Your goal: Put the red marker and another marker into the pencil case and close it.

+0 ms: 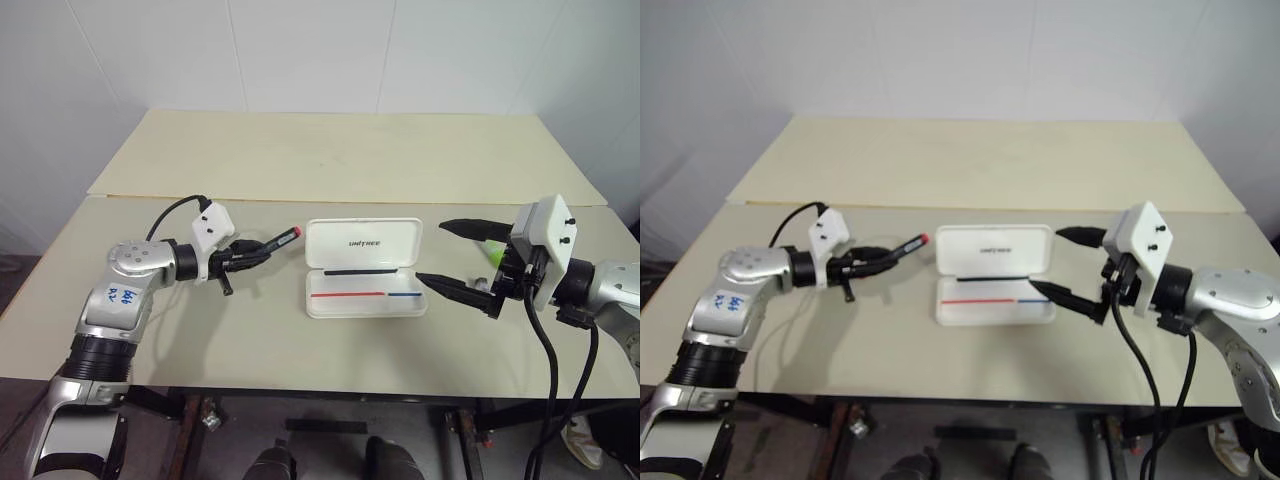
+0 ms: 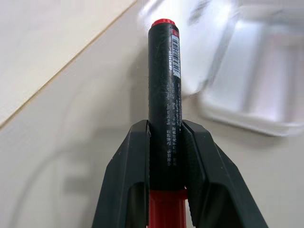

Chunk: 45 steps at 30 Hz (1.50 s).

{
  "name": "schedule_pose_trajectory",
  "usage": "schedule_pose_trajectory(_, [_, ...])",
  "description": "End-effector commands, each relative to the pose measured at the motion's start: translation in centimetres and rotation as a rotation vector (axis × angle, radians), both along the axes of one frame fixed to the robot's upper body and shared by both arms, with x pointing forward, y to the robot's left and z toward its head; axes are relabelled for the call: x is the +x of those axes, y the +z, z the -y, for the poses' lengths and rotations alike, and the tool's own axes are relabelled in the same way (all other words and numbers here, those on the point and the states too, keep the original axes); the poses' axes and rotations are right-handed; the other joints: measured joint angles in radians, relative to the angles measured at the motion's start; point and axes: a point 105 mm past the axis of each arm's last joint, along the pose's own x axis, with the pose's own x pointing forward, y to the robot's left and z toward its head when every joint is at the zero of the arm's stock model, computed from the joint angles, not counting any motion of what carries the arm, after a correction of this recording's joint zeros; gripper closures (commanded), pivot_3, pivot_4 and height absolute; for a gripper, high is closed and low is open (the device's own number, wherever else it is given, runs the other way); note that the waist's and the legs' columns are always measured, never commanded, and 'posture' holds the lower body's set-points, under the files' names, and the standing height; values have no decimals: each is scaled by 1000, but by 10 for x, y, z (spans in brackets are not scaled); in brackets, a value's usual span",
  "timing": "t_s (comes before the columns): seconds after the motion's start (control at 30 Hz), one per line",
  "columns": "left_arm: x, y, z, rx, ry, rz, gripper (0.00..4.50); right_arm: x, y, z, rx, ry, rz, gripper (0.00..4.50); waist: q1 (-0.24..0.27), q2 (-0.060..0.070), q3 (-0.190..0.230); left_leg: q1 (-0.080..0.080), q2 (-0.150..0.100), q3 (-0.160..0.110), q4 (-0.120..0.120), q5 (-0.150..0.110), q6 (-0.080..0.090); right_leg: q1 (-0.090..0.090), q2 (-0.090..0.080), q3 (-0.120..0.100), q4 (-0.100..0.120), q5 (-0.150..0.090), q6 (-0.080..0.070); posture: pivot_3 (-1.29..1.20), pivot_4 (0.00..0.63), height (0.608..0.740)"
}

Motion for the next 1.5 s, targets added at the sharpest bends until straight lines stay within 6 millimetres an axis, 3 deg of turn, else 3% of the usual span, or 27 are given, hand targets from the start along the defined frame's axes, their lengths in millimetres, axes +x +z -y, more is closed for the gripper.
schedule_pose_trajectory(0.03, [-17, 17, 12, 26, -150, 56, 3931, -2, 7, 6, -18, -14, 45, 0, 0, 0, 0, 0, 0, 0, 0, 0, 0, 0, 0, 0, -2, 0, 0, 0, 150, 740])
schedule_pose_trajectory(0.23, [-19, 21, 41, 75, -269, 40, 3931, -2, 5, 17, -37, -58, 46, 0, 5, 0, 0, -1, 0, 0, 1, 0, 1, 0, 0, 0, -3, 0, 1, 0, 150, 740])
schedule_pose_trajectory(0.33, [-14, 20, 66, 102, -322, 40, 3931, -5, 5, 20, -36, -76, 48, 0, 5, 0, 0, -1, 0, 0, 1, 0, 1, 1, 0, 0, -4, 1, 1, 0, 150, 740])
schedule_pose_trajectory(0.57, [-7, 8, 102, 162, -383, 1, 3931, -15, 1, 24, -29, -127, 41, 0, -4, 0, 0, -1, 0, 2, 1, 0, 1, 0, 0, 0, -1, 1, 2, 0, 150, 740])
schedule_pose_trajectory(0.87, [11, -3, 125, 215, -339, -4, 3931, -23, -3, 27, -11, -189, 35, 0, 4, -1, 0, -2, 0, 2, 2, -1, 2, 1, 0, 0, -5, 1, 2, 0, 150, 740])
schedule_pose_trajectory(1.07, [13, -3, 127, 218, -344, 5, 3931, -24, -2, 27, -8, -195, 34, 0, 2, -1, 0, -2, 0, 2, 1, -1, 2, 0, 0, 0, -4, 1, 2, 0, 150, 740])
schedule_pose_trajectory(1.2, [17, -11, 152, 260, -366, -9, 3931, -27, -3, 25, 12, -217, 42, 0, 10, -1, 1, -2, 0, 2, 3, -1, 2, 1, 0, 0, -5, 1, 2, 0, 150, 740])
schedule_pose_trajectory(1.5, [19, -25, 166, 286, -386, -30, 3931, -27, -3, 21, 32, -227, 51, 0, 2, -1, 1, -3, 0, 2, 2, -2, 3, 1, 0, 0, -5, 2, 4, 0, 150, 740])
